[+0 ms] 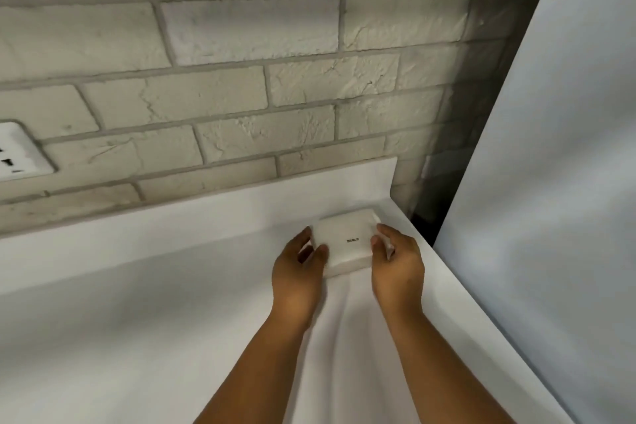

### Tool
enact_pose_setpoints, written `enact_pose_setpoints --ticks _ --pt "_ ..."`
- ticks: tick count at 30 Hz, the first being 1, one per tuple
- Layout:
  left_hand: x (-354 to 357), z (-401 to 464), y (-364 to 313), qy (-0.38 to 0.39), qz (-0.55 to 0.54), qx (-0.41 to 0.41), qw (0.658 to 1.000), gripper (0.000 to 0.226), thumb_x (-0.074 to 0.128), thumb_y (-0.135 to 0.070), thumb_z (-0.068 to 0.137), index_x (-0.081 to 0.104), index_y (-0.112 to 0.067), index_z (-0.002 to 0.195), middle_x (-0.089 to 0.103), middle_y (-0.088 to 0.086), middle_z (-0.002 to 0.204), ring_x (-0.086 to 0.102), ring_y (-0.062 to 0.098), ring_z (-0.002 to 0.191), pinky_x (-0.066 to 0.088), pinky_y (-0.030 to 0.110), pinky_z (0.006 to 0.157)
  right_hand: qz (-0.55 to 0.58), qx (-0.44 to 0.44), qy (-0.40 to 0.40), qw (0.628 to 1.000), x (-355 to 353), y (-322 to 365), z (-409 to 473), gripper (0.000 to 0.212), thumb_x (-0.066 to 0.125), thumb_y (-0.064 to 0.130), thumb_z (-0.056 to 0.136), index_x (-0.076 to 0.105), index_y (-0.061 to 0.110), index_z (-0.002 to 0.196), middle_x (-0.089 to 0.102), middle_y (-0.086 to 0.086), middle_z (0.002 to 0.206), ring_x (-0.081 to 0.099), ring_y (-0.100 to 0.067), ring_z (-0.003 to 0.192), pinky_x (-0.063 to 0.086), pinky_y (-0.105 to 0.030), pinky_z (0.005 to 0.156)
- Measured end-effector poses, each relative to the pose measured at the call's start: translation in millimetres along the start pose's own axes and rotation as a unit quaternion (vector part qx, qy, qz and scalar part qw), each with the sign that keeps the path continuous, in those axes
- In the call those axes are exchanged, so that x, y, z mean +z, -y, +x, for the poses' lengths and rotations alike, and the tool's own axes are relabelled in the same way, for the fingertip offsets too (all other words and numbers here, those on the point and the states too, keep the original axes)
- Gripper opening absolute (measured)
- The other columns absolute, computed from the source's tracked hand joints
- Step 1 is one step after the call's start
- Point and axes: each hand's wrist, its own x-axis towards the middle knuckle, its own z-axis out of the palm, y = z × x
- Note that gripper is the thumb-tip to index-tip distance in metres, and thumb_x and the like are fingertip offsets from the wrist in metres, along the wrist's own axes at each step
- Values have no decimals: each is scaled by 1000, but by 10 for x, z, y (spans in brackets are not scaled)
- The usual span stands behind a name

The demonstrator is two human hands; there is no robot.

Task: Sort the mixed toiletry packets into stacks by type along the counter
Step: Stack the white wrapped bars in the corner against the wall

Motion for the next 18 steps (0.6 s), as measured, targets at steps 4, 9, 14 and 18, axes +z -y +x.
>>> enact_pose_setpoints --ticks 4,9,14,18 --pt "176 332 -7 -3 4 -1 1000 45 65 -15 89 56 -23 132 68 -7 114 65 1 96 54 28 89 -19 -2 0 1000 81 -44 360 26 59 25 93 64 19 118 58 -3 121 58 -20 108 49 -33 97" --pt "312 653 19 -7 14 -2 1000 45 66 -18 89 56 -22 133 68 -6 116 66 6 97 54 35 92 -42 -24 -3 999 185 -82 650 28 56 26 95 62 19 121 57 -4 126 58 -19 110 50 -28 90" --pt "371 736 51 -20 34 3 999 44 67 -21 88 57 -24 131 66 -10 116 66 6 98 54 37 92 -53 -27 -14 998 229 -133 762 26 56 25 95 63 20 120 55 -3 127 55 -13 107 49 -26 90" --pt "385 705 21 -18 26 0 999 45 66 -21 89 55 -22 132 64 -7 121 64 5 98 55 38 92 -50 -20 4 999 202 -151 792 26 56 27 95 62 22 120 54 -4 128 57 -18 109 52 -35 94"
